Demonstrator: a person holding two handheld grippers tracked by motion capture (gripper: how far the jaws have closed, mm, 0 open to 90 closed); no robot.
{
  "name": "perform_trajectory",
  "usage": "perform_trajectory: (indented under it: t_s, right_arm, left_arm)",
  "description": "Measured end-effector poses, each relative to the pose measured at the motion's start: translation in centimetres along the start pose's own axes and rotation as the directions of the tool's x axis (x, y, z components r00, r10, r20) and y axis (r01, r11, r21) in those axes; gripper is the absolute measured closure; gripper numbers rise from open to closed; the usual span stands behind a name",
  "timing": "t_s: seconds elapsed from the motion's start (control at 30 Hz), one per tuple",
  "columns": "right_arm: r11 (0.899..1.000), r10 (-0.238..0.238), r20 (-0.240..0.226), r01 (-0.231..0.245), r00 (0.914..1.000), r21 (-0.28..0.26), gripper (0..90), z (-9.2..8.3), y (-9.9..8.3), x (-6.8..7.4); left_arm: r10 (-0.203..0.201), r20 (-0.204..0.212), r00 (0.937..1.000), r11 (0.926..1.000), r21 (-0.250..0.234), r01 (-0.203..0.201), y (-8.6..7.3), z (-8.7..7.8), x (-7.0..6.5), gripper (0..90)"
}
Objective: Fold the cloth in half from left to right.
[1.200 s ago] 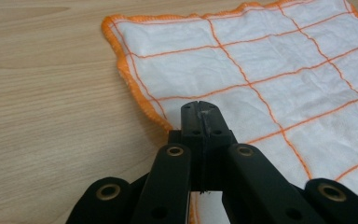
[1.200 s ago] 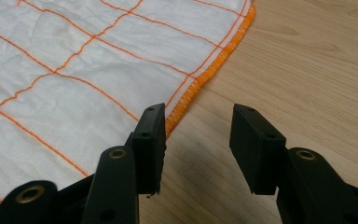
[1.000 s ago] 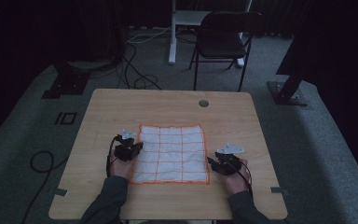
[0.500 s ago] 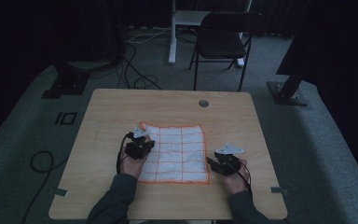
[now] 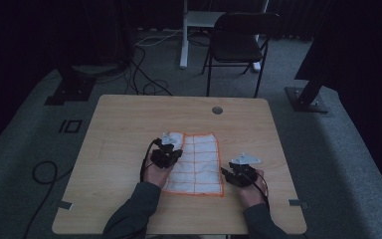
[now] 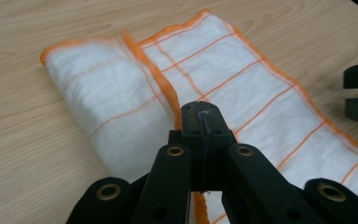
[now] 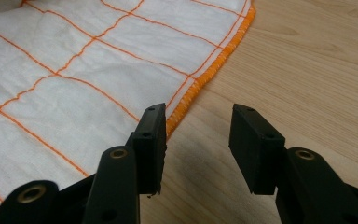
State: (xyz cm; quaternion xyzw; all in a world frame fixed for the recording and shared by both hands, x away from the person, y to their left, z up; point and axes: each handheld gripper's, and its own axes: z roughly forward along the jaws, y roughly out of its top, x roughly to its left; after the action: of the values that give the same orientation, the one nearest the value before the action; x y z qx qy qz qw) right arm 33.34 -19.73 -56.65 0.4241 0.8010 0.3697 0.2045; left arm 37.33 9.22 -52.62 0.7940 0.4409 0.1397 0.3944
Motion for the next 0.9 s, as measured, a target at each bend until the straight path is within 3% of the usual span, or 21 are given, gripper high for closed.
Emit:
perform_trajectory:
  t_s: [0.5,0.53,0.63,0.83,0.9]
  right_arm:
    - [1.000,0.002,0.001,-0.002,1.0000,0.000,56.0,0.0,0.0,-0.1]
    - [1.000,0.002,0.001,-0.002,1.0000,0.000,56.0,0.0,0.0,-0.1]
    - [1.000,0.001,0.004,-0.001,1.0000,-0.001,56.0,0.0,-0.1,-0.1]
    - [1.000,0.002,0.001,-0.002,1.0000,0.001,55.9,-0.1,-0.2,-0.1]
    - [1.000,0.001,0.001,-0.001,1.0000,0.001,55.9,-0.1,-0.2,-0.1]
  left_arm:
    - [0.018,0.042,0.9989,0.9995,0.024,-0.019,1.0,1.6,-1.7,90.0]
    - [0.030,0.056,0.9980,0.9992,0.025,-0.032,1.5,2.2,-2.6,90.0]
    - [0.031,0.060,0.9977,0.9991,0.028,-0.033,1.7,2.6,-3.0,90.0]
    - [0.032,0.020,0.9993,0.9989,0.033,-0.032,1.2,2.8,-2.7,90.0]
    - [0.035,-0.005,0.9994,0.9989,0.032,-0.035,1.1,2.7,-2.4,78.3]
